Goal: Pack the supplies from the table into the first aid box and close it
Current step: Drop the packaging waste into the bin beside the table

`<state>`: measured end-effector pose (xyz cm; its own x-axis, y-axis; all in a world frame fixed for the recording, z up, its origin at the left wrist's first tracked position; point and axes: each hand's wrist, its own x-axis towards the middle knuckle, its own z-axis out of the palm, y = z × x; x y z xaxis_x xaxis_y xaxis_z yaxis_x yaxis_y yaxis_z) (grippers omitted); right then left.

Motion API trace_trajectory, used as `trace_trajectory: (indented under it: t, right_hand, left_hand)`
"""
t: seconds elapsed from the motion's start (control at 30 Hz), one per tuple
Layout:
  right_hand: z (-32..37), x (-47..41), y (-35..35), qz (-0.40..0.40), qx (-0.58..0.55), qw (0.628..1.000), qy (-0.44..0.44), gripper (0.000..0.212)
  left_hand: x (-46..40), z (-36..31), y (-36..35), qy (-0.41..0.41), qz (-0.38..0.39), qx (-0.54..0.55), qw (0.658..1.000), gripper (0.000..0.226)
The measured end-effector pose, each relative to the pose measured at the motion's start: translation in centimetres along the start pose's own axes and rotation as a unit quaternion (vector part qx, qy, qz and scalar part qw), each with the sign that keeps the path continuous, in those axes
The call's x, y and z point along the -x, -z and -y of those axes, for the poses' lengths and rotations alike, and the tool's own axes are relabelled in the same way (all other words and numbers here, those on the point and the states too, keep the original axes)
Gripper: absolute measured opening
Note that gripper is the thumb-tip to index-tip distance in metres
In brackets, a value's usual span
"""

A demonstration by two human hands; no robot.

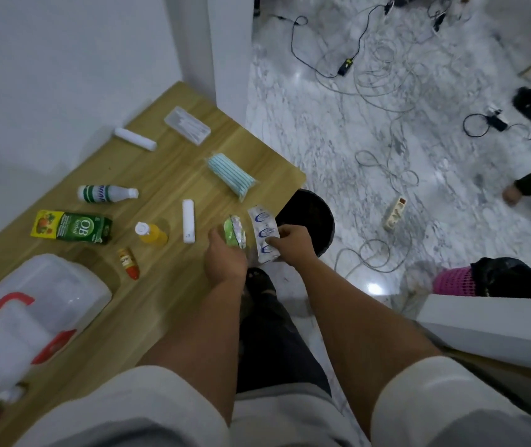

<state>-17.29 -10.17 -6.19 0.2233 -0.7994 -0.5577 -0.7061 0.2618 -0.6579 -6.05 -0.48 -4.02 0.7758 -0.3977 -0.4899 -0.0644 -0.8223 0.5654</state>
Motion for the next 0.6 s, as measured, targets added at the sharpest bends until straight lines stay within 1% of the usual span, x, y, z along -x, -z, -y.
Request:
trace_trajectory:
  t: [0.07, 0.17, 0.23, 0.3, 0.37, 0.43, 0.5, 0.6]
  right_hand:
    - [-0.5, 0.5, 1.7, -0.026, -0.027, 0.999, -0.020, 0.019]
    - [-1.9, 0.8, 4.1, -0.067, -0.050, 0.996, -0.043, 0.011]
    - [-2.8, 0.7, 5.7, -0.092, -0.063, 0.992, -0.065, 0.010]
    - [-4.1, 0.1, 7.0, -0.111, -0.073, 0.987, -0.090, 0.014]
    - [-5.8, -1.0, 7.6, -0.126, -0.072, 0.982, -0.119, 0.019]
    - [-7.6, -2.4, 7.8, -0.140, -0.069, 0.977, -0.148, 0.016]
    - [-9.4, -4.2, 7.9, -0.144, -0.051, 0.975, -0.163, 0.016]
    - [-11.1, -7.2, 8.1, -0.136, -0.044, 0.972, -0.185, 0.022]
  left_hand:
    - [0.6, -1.2, -0.3, -0.044, 0.024, -0.004, 0.999, 0.036]
    - [1.4, -3.6, -1.8, -0.077, 0.067, -0.024, 0.994, 0.028]
    - [1.6, -5.1, -3.6, -0.077, 0.094, -0.038, 0.992, 0.029]
    - [1.5, -6.1, -6.0, -0.079, 0.118, -0.046, 0.989, 0.031]
    - [1.4, -6.7, -8.8, -0.087, 0.141, -0.061, 0.984, 0.028]
    - [1.1, -7.0, -11.6, -0.085, 0.156, -0.075, 0.981, 0.023]
    - [0.4, -7.3, -14.1, -0.075, 0.167, -0.082, 0.980, 0.021]
    - [-1.2, -7.8, -17.5, -0.082, 0.173, -0.104, 0.976, 0.020]
